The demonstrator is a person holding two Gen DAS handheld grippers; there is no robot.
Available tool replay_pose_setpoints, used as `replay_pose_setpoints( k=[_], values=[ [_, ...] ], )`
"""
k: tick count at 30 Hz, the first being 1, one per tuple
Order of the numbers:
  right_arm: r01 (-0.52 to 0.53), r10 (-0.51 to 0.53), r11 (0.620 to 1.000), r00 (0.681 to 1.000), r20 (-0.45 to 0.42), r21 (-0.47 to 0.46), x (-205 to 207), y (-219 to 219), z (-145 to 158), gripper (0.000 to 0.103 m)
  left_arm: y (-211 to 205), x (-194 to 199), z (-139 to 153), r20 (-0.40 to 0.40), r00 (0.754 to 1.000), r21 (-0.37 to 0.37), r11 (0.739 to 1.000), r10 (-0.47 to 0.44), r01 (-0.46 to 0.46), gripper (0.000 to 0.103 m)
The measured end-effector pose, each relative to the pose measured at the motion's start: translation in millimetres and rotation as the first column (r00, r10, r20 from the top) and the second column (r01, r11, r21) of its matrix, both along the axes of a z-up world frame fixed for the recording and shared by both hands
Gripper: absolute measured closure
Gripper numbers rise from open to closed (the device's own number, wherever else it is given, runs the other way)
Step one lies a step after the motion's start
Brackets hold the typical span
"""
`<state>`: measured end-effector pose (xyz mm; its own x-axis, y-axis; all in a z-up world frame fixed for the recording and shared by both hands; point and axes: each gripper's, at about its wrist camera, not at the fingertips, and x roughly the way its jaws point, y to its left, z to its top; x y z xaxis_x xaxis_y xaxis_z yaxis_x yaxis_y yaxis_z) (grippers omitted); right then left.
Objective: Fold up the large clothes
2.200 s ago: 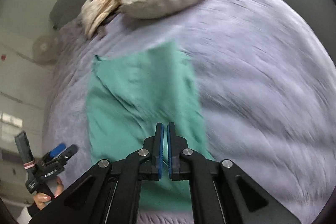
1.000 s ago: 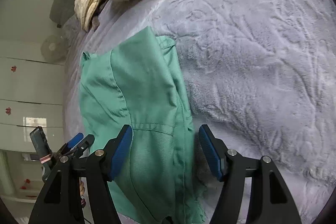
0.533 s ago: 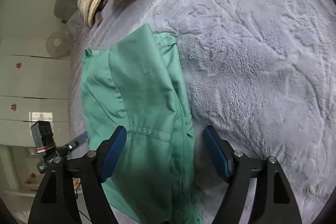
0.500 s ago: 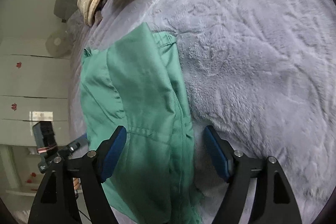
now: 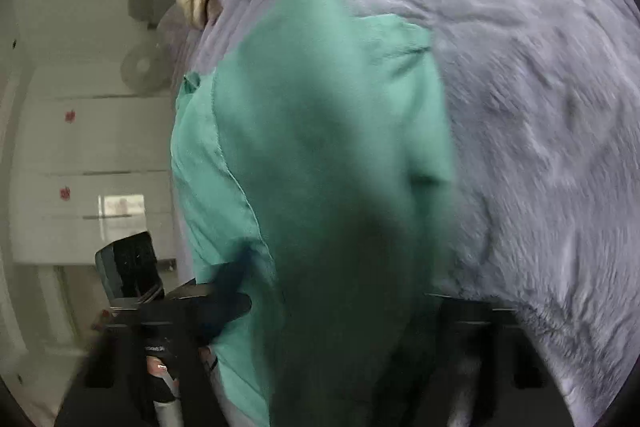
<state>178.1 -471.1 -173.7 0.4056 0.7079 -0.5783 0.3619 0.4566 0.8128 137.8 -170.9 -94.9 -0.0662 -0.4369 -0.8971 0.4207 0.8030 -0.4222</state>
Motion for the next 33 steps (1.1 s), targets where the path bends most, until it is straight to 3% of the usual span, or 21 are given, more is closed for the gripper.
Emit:
replay_pose_setpoints(
  k=[1, 3, 9, 15, 20, 24, 27, 30, 32, 33],
  values=[
    [0.011, -0.012, 0.999, 1.0, 0.012, 0.044, -2.9, -0.3, 0.7, 0.081, 3.2, -0.4, 7.7, 0.001, 1.0, -0.014, 1.0, 0.004, -0.004, 0.041],
    [0.01, -0.016, 0.996, 0.998, 0.063, 0.088, -7.8, 2.8, 13.4, 0.082, 8.8, -2.9, 26.0, 0.012, 1.0, -0.043, 0.999, 0.001, 0.0, 0.054],
    [0.007, -0.031, 0.985, 0.989, 0.141, 0.172, -19.1, 22.2, 58.8, 0.082, 24.6, -24.3, 83.5, 0.086, 0.995, -0.083, 0.995, -0.043, 0.05, 0.055],
    [0.005, -0.042, 0.974, 0.986, 0.161, 0.225, -52.6, 58.2, 93.6, 0.082, 78.3, -64.6, 119.6, 0.081, 0.993, -0.091, 0.992, -0.082, 0.089, 0.055],
    [0.018, -0.042, 0.954, 0.996, 0.073, 0.301, -95.3, 118.0, 83.6, 0.082, 136.5, -111.0, 112.5, 0.027, 0.995, -0.019, 0.995, -0.092, 0.093, 0.055],
    [0.051, -0.041, 0.936, 0.999, -0.035, 0.349, -130.8, 173.4, 44.3, 0.082, 175.7, -145.9, 71.2, -0.048, 0.996, 0.066, 0.995, -0.072, 0.075, 0.055],
    [0.054, -0.009, 0.958, 0.988, -0.157, 0.282, -140.7, 196.5, 13.2, 0.08, 193.0, -157.6, 35.7, -0.121, 0.992, 0.162, 0.986, -0.023, 0.043, 0.05],
    [0.046, -0.007, 0.98, 0.981, -0.196, 0.194, -139.1, 190.4, 19.7, 0.07, 207.1, -158.5, 53.3, -0.086, 0.996, 0.127, 0.992, -0.013, 0.024, 0.049],
    [-0.027, 0.034, 0.999, 0.984, -0.172, 0.042, -133.9, 182.9, 45.8, 0.038, 217.0, -156.7, 74.2, -0.024, 0.999, 0.124, 0.991, -0.043, 0.046, 0.049],
    [-0.067, 0.054, 0.995, 0.986, -0.159, -0.077, -129.2, 178.8, 64.3, 0.037, 215.7, -155.0, 83.8, 0.019, 0.999, 0.127, 0.991, -0.044, 0.042, 0.049]
  ],
)
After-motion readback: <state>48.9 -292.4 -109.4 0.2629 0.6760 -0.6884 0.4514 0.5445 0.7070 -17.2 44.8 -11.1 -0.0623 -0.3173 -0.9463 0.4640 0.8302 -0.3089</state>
